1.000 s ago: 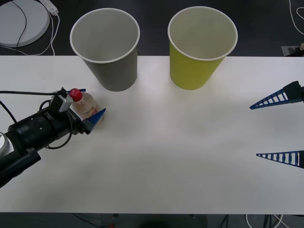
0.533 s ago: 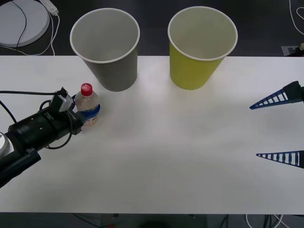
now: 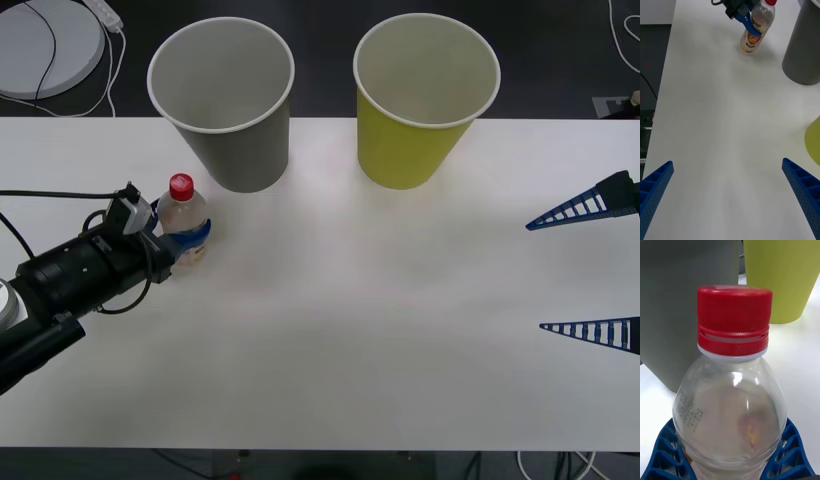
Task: Put the can into the green bin and the plastic bottle into the gray bin
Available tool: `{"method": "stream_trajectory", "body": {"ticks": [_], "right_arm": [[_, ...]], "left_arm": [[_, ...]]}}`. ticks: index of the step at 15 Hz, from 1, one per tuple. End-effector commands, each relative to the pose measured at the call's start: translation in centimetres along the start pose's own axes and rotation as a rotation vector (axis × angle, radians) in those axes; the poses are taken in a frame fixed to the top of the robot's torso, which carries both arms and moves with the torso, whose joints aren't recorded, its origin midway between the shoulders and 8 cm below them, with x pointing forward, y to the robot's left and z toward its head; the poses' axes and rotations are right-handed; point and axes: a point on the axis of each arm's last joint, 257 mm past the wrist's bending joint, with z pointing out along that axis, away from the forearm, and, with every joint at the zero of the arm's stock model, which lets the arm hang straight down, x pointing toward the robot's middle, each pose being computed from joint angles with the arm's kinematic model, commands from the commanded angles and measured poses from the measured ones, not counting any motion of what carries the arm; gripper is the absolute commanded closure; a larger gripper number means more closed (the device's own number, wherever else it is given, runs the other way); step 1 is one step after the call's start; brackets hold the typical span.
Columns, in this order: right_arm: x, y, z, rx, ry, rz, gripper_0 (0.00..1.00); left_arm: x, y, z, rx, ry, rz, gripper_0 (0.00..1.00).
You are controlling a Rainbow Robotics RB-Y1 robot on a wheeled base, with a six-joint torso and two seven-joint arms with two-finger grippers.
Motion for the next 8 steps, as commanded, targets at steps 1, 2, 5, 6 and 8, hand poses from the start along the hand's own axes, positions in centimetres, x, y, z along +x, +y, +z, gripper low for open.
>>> {"method": "stream_trajectory", "body": {"ticks": [1,2,5,6,8], "right_arm": [[0.0,0.0,0.0,0.000,0.000,0.000,0.00],[0.0,0.0,0.0,0.000,0.000,0.000,0.00],[0.0,0.0,0.0,0.000,0.000,0.000,0.00],[0.0,0.0,0.0,0.000,0.000,0.000,0.00],[0.0,0.0,0.0,0.000,0.000,0.000,0.00]], "left_arm": [[-0.4,-0.5,-0.8,0.013,-0.007,-0.019,1.00],[-0.6,-0.5,-1.1,0.014,-0.012,-0.028,1.00],[-0.9,-0.5,-1.9,0.021,-0.011,-0.038,1.00],[-1.1,-0.5,-2.3,0.025,-0.013,-0.045,1.00],[-1.5,-0.4,-2.9,0.030,-0.014,-0.052,1.00]]}}
